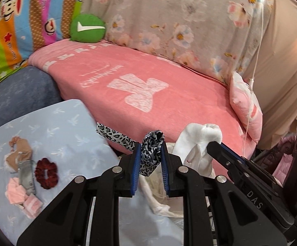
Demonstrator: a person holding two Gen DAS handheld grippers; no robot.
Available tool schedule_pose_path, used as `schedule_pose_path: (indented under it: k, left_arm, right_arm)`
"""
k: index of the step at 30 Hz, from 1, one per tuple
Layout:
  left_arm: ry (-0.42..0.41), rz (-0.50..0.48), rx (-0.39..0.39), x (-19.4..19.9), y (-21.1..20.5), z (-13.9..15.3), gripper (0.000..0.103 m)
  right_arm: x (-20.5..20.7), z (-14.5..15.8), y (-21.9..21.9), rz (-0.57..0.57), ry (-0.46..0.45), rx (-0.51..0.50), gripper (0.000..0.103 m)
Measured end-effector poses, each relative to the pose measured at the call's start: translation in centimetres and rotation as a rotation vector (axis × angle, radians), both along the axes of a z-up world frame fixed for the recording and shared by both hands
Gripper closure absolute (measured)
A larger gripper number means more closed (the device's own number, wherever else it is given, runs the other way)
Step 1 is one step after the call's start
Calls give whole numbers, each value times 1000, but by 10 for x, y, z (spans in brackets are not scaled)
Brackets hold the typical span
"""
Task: Collect trash
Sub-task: 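Lift both held items and carry them over the trash bin, then open both tools to drop the strip and sock into the bin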
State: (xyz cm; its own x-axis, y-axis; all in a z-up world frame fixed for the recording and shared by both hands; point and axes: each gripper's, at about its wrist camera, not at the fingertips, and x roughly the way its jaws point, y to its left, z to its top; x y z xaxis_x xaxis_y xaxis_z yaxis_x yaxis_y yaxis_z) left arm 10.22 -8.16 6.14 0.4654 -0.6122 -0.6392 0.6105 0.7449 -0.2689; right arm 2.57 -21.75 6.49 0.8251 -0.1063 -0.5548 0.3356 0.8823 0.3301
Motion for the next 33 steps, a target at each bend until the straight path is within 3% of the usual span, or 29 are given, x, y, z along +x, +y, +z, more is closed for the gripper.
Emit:
schedule_pose_path:
  k: [18,19,21,22,23,26,33]
  left_arm:
    - [30,-147,49,-29,-72,-17,81]
    - [31,-151,50,-29,-74,-18,77]
    - [25,-139,53,-29,-76,-18,60]
    - [17,-126,55,-29,-76,-18,46]
    - [7,-112,56,-29,-76,-18,43]
    - [12,-102,69,-26,-77,-19,42]
    - [34,-74,72,-20,-73,-24,42]
  right_arm:
    - [-35,-30,-54,-107,43,37,97]
    - [-36,-31,-54,-110,44,39,94]
    - [-37,-32,-57,-126,39,42,92]
    - [-38,-32,-58,-130,40,46,91]
    - [-38,-33,-59,-134,39,50,90]
    - [-38,-33,-61,-141,38,51,85]
    - [-37,-33,-57,-129,44,44,84]
